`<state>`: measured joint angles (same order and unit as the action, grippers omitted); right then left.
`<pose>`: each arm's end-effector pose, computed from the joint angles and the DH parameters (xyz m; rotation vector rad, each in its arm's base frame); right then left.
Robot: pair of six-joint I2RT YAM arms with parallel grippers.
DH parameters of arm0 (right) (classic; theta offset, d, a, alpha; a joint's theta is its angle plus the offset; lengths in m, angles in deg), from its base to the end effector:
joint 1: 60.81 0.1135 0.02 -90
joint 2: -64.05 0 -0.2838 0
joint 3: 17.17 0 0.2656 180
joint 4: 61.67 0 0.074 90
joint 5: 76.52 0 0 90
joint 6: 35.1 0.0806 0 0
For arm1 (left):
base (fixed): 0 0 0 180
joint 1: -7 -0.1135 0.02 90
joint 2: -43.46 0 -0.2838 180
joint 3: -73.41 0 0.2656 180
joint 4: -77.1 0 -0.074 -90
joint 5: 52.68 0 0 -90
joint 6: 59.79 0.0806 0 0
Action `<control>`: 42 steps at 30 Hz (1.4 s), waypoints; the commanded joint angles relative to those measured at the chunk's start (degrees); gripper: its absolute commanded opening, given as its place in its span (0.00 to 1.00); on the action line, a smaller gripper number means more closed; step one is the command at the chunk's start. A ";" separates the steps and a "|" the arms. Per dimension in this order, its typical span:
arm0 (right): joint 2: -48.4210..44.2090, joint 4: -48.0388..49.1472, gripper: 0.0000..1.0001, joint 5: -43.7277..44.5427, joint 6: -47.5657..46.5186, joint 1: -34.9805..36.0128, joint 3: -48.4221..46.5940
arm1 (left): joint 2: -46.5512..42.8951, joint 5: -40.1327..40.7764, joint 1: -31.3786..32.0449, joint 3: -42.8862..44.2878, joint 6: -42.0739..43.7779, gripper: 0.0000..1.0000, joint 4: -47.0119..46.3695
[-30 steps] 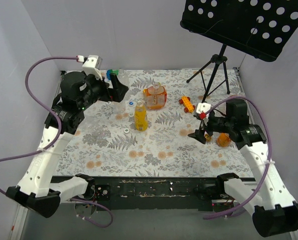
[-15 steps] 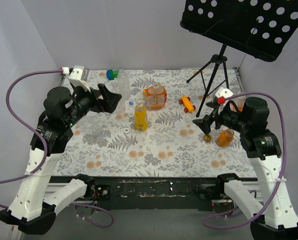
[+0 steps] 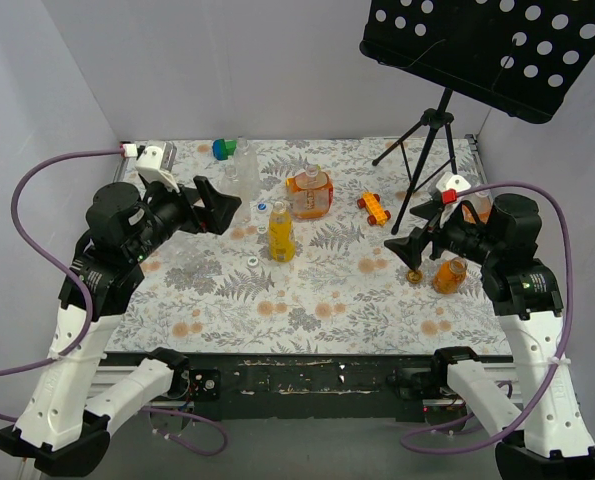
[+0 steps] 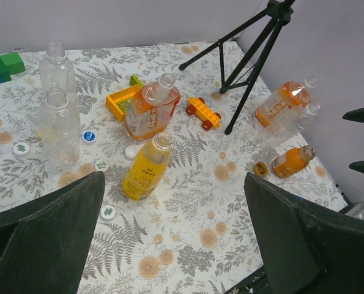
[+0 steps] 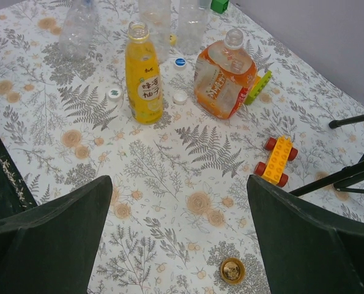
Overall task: Unscrew the bottle caps
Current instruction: Reset both arms
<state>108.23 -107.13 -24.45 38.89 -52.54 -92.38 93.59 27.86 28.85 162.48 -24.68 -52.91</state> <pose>0.1683 0.0745 0.4139 -0.8172 1.5998 0.5043 0.1764 -0.0850 0.4688 -0.4152 1.8544 -1.0923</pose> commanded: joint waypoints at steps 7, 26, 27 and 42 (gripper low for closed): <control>-1.03 4.01 0.98 -2.24 4.75 -1.86 -0.25 | -1.96 -0.13 -0.23 -0.86 0.05 0.98 0.69; -1.64 6.65 0.98 1.37 11.09 -3.00 1.68 | -2.58 -0.48 -0.23 -1.39 0.31 0.98 0.25; -1.56 6.65 0.98 1.37 11.35 -3.00 1.68 | -2.67 -0.48 -0.22 -1.39 0.40 0.98 0.25; -1.65 6.74 0.98 1.55 12.67 -3.35 1.94 | -2.76 -0.48 -0.23 -1.39 0.67 0.98 0.43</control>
<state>107.14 -102.84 -23.21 50.43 -55.60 -90.39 91.45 27.76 28.85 161.08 -24.66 -52.72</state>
